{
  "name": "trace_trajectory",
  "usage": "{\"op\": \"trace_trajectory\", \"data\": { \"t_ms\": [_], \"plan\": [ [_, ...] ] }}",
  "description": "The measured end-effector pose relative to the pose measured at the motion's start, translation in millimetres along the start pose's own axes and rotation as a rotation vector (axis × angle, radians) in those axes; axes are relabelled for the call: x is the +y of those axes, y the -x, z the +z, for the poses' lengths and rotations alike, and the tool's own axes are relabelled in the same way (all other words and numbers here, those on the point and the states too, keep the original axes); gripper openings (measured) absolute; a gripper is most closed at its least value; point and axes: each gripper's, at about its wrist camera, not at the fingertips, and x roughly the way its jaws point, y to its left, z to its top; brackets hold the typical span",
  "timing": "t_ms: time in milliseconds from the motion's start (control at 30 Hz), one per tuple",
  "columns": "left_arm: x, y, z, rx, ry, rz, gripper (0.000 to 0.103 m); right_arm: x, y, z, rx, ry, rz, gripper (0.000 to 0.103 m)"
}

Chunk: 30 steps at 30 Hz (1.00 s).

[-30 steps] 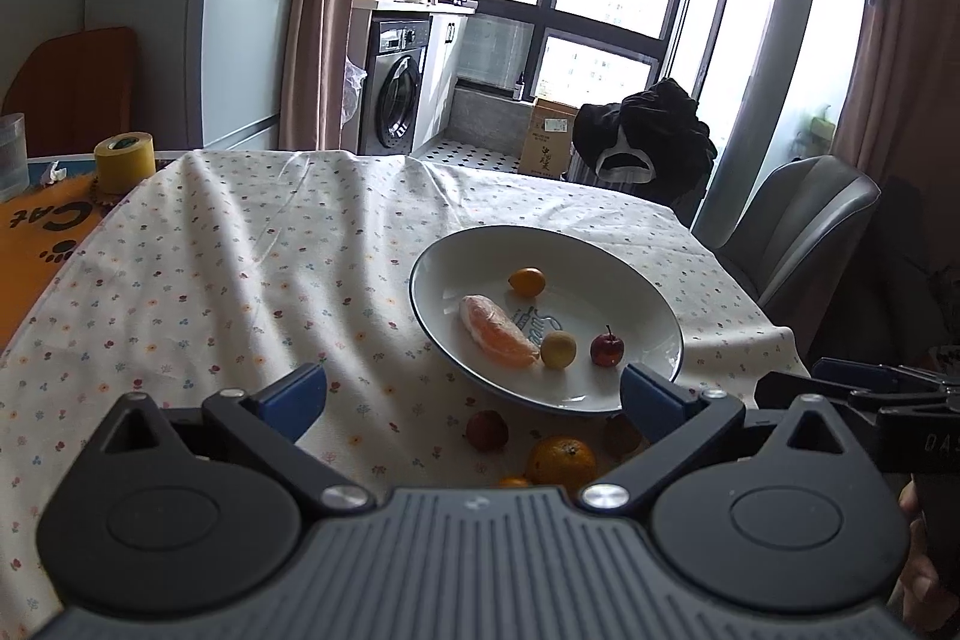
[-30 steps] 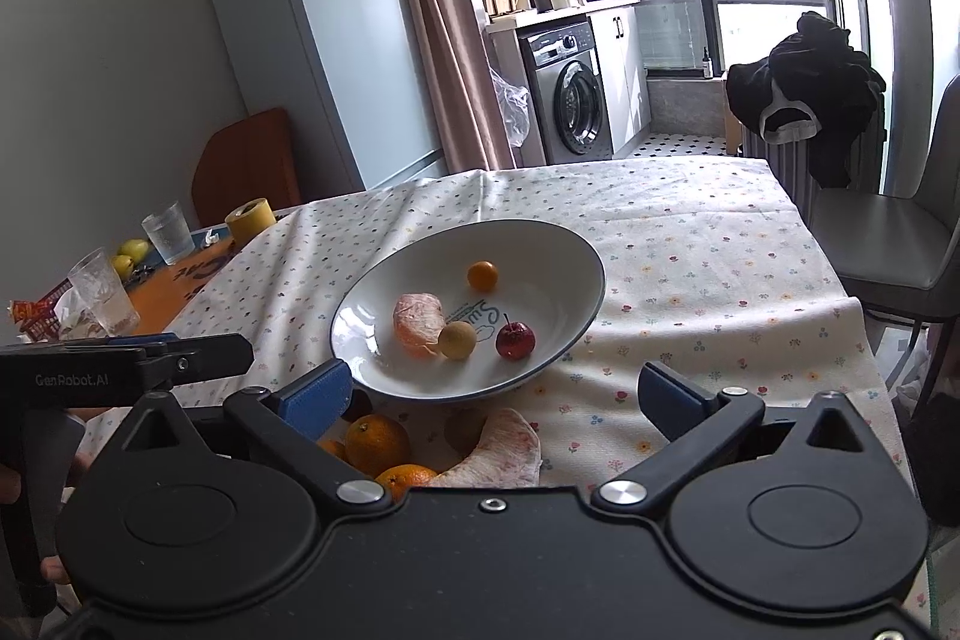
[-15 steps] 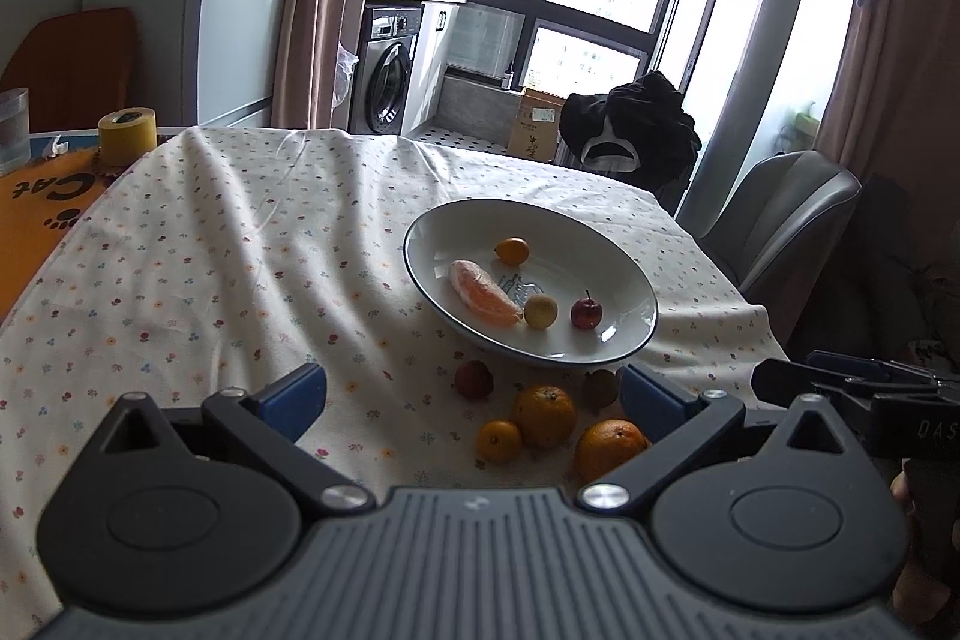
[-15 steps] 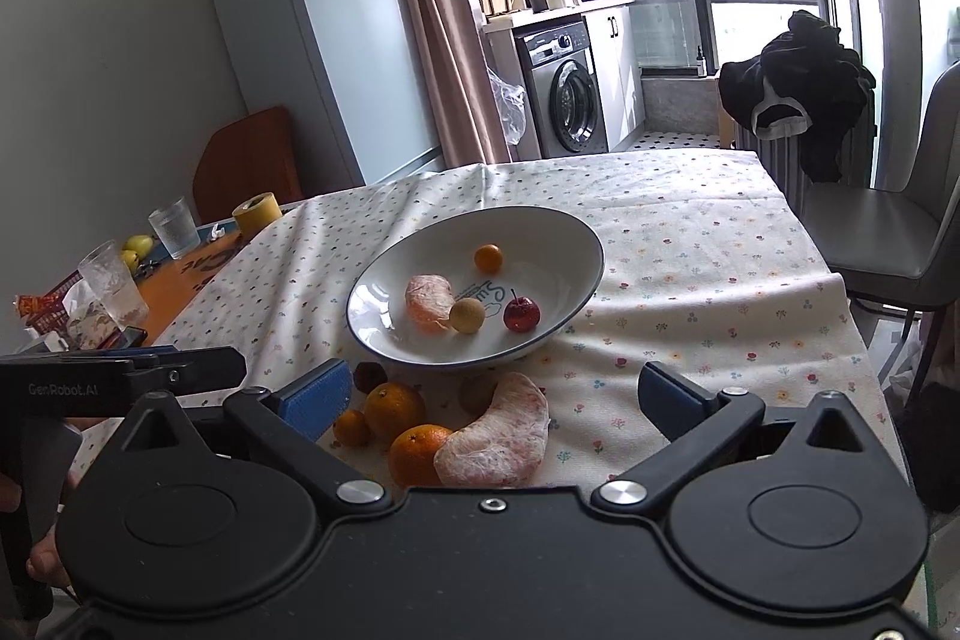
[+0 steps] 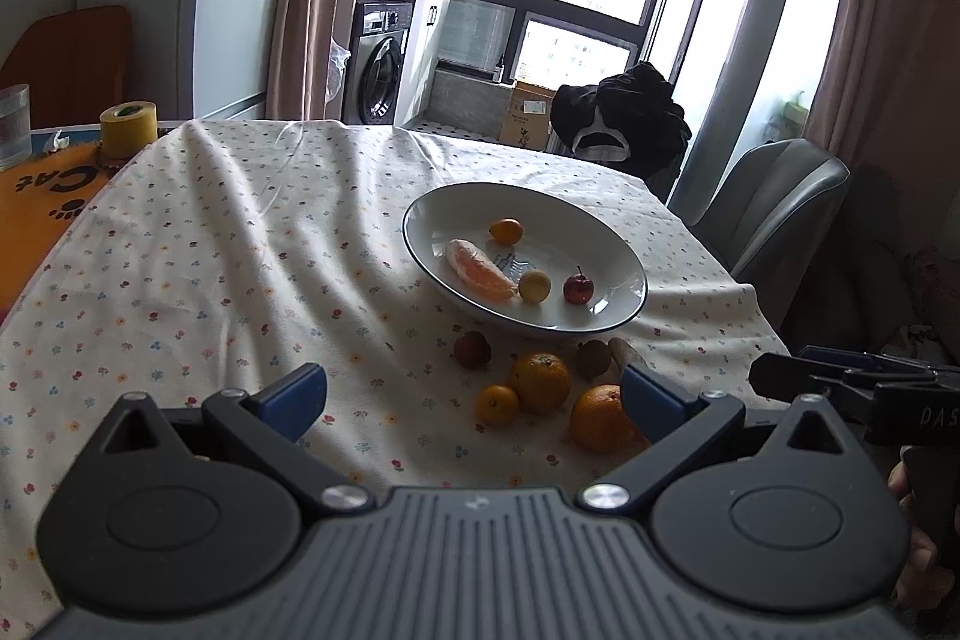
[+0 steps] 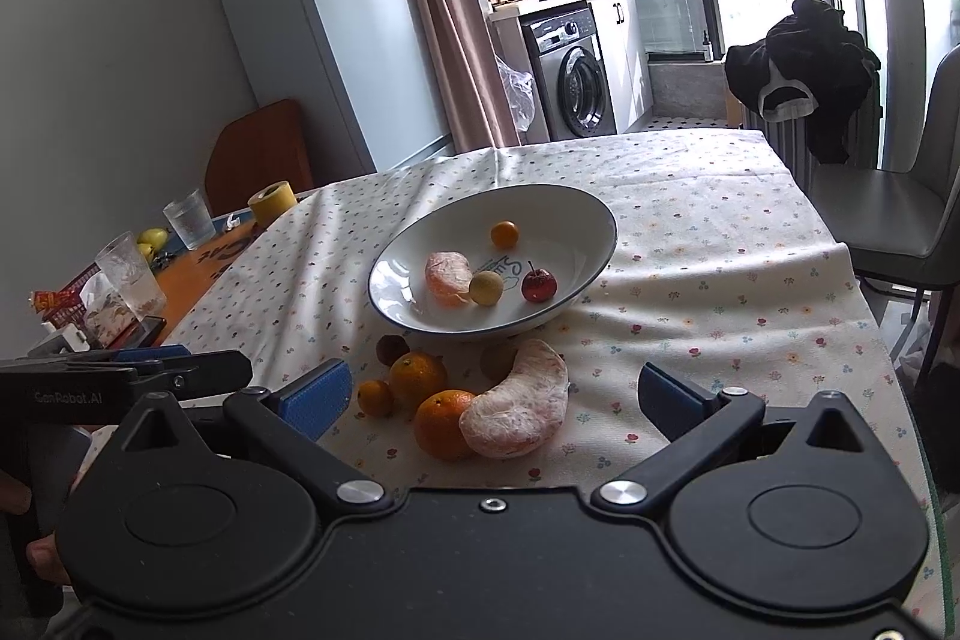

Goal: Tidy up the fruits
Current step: 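Move the right tool to the peeled pomelo segment while the left tool approaches a small tangerine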

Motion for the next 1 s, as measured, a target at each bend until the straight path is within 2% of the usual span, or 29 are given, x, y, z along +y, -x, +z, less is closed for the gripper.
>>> {"op": "trace_trajectory", "data": {
  "t_ms": [533,800,933,1000],
  "plan": [
    [5,-14,-13,0.039,-0.009,0.000,0.103,-1,-16,-10,0.043,-0.005,0.015,0.101],
    [7,-25,-17,0.040,-0.010,0.006,0.100,-8,-36,-15,0.089,-0.039,0.024,0.081],
    [5,-32,-19,0.051,-0.021,0.000,0.094,-11,-44,-16,0.098,-0.051,0.024,0.078],
    [4,-37,-20,0.060,-0.025,-0.001,0.092,-12,-49,-17,0.108,-0.054,0.027,0.073]
  ]
}}
